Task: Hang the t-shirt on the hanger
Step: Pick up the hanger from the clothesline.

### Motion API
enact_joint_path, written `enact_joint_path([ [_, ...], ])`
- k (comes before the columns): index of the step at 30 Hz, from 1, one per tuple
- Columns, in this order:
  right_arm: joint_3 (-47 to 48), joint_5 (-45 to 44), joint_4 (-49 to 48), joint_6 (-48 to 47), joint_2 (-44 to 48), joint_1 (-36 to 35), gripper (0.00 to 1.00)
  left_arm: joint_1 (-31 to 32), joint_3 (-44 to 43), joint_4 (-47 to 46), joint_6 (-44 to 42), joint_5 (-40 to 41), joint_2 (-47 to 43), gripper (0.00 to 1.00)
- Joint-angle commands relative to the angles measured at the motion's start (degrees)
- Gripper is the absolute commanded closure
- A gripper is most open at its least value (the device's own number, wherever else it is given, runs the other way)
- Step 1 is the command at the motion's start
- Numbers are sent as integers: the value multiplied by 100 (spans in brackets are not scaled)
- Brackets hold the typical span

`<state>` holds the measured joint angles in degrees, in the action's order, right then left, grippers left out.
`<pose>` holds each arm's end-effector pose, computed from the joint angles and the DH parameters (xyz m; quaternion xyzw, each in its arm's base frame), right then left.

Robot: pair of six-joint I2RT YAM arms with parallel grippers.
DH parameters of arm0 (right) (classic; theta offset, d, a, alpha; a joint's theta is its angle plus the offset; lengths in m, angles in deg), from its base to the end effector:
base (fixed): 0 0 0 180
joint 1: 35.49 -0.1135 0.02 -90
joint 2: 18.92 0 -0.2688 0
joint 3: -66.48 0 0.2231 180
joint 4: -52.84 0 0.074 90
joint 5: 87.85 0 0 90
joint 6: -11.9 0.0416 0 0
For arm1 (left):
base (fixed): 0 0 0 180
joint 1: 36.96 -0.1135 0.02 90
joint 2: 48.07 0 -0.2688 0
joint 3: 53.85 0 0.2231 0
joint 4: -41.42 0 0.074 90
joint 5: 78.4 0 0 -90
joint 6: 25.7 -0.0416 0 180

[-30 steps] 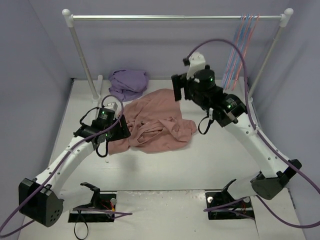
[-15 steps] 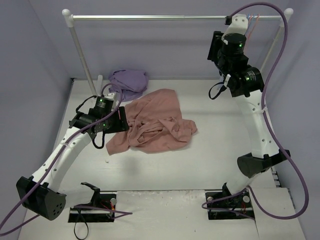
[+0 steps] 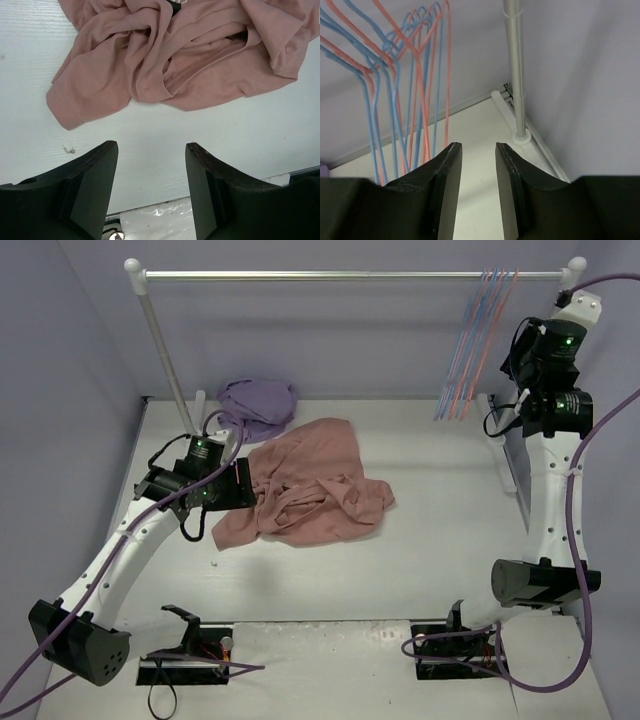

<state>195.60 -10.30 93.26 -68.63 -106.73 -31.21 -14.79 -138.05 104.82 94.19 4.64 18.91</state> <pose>0.2904 -0.0307 0.5312 0.1602 0.6832 -0.0439 0.7111 0.1905 -0.0831 0.3438 -0.0397 0.9255 -0.2141 0.3100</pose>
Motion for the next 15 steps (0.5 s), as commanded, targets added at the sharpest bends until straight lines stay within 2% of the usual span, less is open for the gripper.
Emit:
enact_joint_path([
  [1,-338,655,-469,265,159,152,66,-11,-207,-50,-159,-147,25,44],
  [6,-707,1165,-741,415,71,530,66,-11,-259,-16,-203,-227,148,44],
  [15,-734,1631,-1049,538,9,531,60,-11,-347,2,-238,-271,254,44],
])
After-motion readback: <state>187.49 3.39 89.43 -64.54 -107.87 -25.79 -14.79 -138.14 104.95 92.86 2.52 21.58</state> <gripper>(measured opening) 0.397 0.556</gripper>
